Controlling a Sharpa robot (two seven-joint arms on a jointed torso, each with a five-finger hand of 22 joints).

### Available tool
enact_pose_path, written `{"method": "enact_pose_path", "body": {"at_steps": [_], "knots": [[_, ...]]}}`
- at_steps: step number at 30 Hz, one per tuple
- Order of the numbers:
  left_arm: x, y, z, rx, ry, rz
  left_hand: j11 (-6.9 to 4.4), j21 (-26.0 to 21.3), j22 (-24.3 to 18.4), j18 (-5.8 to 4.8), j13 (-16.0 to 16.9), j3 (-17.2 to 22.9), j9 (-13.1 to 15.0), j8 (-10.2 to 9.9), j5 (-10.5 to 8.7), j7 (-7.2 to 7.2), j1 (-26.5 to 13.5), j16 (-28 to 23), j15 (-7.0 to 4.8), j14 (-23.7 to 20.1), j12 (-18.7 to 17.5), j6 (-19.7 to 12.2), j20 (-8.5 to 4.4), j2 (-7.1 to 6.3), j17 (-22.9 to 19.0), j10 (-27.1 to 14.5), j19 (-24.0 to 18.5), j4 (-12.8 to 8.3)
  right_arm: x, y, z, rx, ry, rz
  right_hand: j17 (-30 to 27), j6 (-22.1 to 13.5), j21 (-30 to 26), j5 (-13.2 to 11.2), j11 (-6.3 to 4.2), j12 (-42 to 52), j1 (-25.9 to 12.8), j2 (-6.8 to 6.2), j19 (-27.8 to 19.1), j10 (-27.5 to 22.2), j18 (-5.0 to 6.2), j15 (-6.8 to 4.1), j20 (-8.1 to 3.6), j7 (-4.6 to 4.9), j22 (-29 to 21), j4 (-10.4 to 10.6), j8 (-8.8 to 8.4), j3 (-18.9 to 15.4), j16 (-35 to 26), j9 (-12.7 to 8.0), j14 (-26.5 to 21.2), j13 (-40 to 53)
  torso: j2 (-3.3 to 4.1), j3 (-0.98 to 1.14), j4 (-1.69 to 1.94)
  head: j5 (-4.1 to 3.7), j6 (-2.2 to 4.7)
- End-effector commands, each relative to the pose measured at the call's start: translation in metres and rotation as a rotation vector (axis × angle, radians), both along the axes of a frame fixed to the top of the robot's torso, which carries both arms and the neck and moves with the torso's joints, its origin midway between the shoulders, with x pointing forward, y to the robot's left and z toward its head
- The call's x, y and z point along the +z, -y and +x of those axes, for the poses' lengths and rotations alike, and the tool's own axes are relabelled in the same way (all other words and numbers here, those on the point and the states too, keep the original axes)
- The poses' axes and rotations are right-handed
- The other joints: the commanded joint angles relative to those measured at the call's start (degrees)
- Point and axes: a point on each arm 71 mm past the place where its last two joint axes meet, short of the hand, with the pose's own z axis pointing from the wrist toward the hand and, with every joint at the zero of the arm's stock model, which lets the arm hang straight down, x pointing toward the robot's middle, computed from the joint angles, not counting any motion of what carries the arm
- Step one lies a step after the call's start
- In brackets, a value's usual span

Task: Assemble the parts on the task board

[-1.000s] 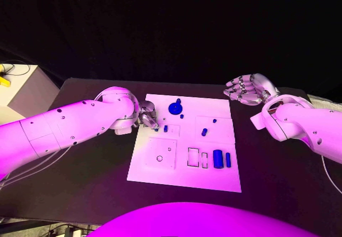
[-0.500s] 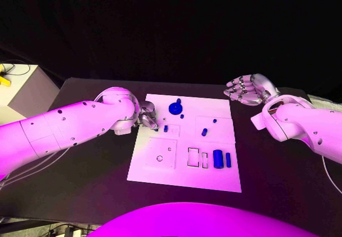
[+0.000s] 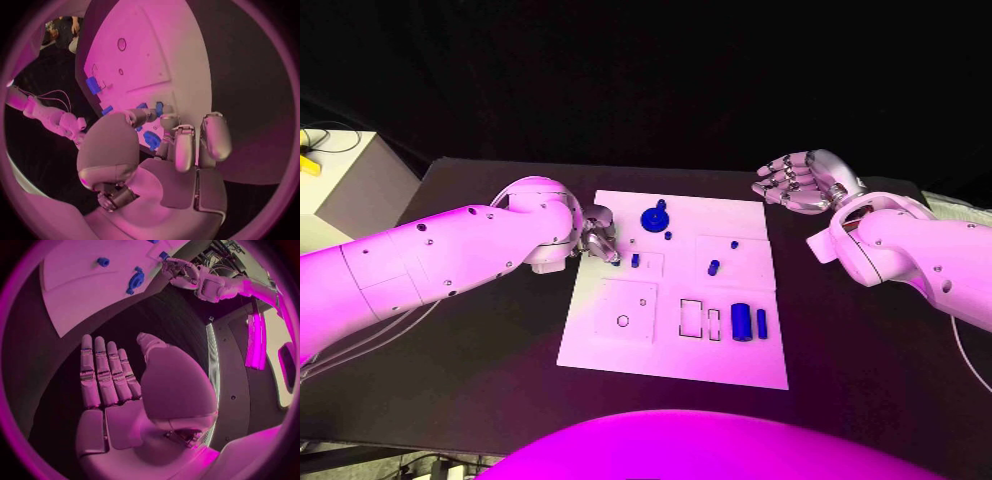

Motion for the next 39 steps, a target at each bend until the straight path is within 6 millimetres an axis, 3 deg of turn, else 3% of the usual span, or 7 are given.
{"method": "enact_pose_path", "body": {"at_steps": [1,6,25,33,39], "knots": [[-0.0054,0.0033,-0.0036,-0.006,-0.038,-0.020,0.05,-0.04,-0.30,-0.57,-0.33,7.57,0.11,0.51,0.00,-0.58,-1.08,0.24,-0.53,5.23,-0.11,1.09,-0.06,0.24,12.40,0.30,0.11,-6.94,0.0008,-0.0024,-0.0009,0.031,0.022,-0.023,-0.32,0.01,-0.15,0.34,0.54,-0.51,-0.38,0.02,-0.55,0.01,0.72,0.13,0.05,3.00,-0.31,0.36,-0.40,0.14,-0.46,-0.12,-0.49,-0.11,-0.04,0.03,-0.02,0.00,0.00],[-0.0056,0.0029,-0.0030,0.006,-0.042,-0.037,-0.33,-0.19,-0.35,-0.56,-0.17,5.13,0.46,0.99,-0.84,-1.19,-5.67,0.25,-0.78,5.26,-0.10,1.37,-0.24,0.08,12.47,0.80,0.05,-3.83,0.0005,-0.0037,-0.0013,0.042,0.033,-0.041,-0.40,0.01,-0.15,0.35,0.56,-0.55,-0.42,0.09,-0.57,0.00,0.72,0.15,0.07,3.00,-0.38,0.38,-0.41,0.15,-0.49,-0.13,-0.49,-0.11,-0.01,0.05,0.02,-0.03,0.00],[-0.0064,-0.0002,-0.0011,0.028,-0.040,-0.041,-0.55,-0.42,-0.44,-0.57,0.03,-1.86,0.23,0.72,-1.40,-1.49,-8.91,0.20,-1.02,5.26,-0.06,2.11,-0.52,-0.28,12.47,0.65,0.10,0.22,-0.0008,-0.0037,-0.0016,0.043,0.024,-0.041,-0.56,0.01,-0.15,0.33,0.59,-0.64,-0.52,0.12,-0.61,-0.04,0.71,0.18,0.10,3.03,-0.53,0.41,-0.43,0.12,-0.57,-0.15,-0.52,-0.13,-0.03,0.03,0.00,-0.06,0.00],[-0.0065,-0.0009,0.0000,0.038,-0.034,-0.042,-0.43,-0.63,-0.50,-0.57,0.21,-12.56,-0.04,0.28,-1.73,-1.45,-8.74,0.16,-1.01,5.24,-0.03,2.64,-0.51,-0.31,12.46,0.38,0.17,4.75,-0.0009,-0.0038,-0.0017,0.044,0.022,-0.040,-0.63,0.02,-0.15,0.32,0.61,-0.69,-0.58,0.12,-0.64,-0.06,0.71,0.20,0.11,3.05,-0.60,0.43,-0.43,0.09,-0.61,-0.16,-0.54,-0.13,-0.01,0.03,-0.02,-0.08,0.00],[-0.0067,-0.0018,0.0004,0.042,-0.033,-0.040,-0.43,-0.80,-0.68,-0.53,0.10,-16.22,-0.18,-0.01,-1.75,-1.36,-7.83,0.10,-0.98,5.22,-0.13,2.65,-0.53,-0.20,12.39,0.20,0.10,6.33,-0.0009,-0.0036,-0.0017,0.044,0.021,-0.040,-0.63,0.02,-0.15,0.32,0.61,-0.69,-0.58,0.12,-0.64,-0.06,0.71,0.20,0.11,3.05,-0.60,0.43,-0.43,0.09,-0.61,-0.16,-0.54,-0.13,-0.03,0.03,-0.01,-0.10,0.00]]}}
